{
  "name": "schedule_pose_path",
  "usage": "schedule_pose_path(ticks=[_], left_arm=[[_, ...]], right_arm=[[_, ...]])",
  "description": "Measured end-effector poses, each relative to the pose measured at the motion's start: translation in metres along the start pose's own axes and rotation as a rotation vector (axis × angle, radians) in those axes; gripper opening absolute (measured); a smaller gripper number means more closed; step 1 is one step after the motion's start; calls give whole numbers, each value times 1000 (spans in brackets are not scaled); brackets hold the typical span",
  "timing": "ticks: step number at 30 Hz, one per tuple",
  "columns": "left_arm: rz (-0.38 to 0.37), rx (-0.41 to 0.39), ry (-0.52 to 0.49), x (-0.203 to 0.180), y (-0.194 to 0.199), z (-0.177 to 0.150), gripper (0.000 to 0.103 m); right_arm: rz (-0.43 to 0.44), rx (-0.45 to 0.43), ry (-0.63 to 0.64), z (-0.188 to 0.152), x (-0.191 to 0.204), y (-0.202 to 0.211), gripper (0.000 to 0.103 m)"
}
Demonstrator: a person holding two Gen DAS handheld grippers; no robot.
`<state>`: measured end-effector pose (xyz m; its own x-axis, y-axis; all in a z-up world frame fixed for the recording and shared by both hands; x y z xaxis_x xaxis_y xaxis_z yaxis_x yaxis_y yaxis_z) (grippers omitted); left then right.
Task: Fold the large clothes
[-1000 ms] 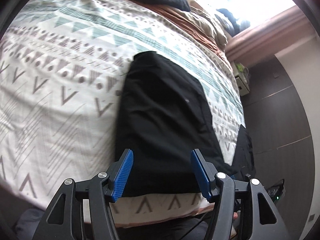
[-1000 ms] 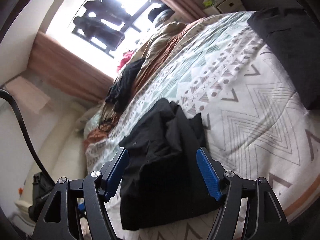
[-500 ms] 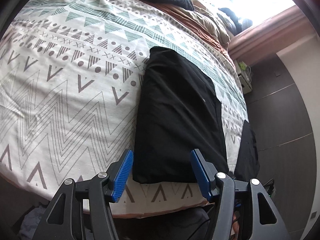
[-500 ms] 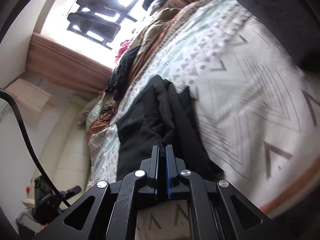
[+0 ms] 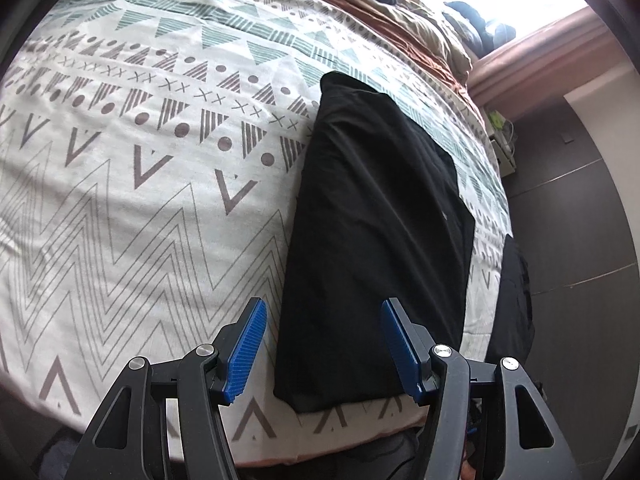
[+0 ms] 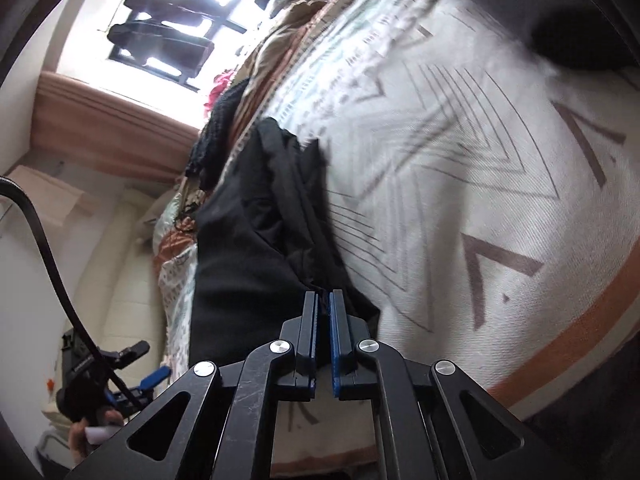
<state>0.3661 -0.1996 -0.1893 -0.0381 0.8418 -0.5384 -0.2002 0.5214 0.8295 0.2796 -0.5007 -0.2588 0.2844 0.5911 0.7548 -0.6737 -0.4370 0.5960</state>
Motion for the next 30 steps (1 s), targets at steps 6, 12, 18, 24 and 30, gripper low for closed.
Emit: schedule_pose_path(ticks=[6,12,18,24,30], left_arm=[[-14,7,16,5,-21,22,61],[-24,7,28,9,-44,53,61],[-36,-78,16,16,-44,69,61],[-54,-76,-12,11,-47,71,61],[-81,-53,-6,9,-59,72,61]], right_arm=[[1,29,-8,0,-1,3,4],[-26,58,61,13,15,18,18],[-60,27,172,51,51,25,44],[-31,89,267,97,94,-5,44],[-67,178,319,128,104,-54,44]])
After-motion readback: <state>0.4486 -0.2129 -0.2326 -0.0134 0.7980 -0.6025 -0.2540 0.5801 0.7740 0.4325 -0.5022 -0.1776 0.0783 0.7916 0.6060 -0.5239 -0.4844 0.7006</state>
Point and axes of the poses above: each gripper's, at about its wrist camera, not at the fingertips, and y roughly against the way its jaws point, x to its left, z to its top, the point moved 7 cm from there along -y, roughly the way its jaws point, and after that the axes turned 8 degrees about x, right-handed, at the moved point
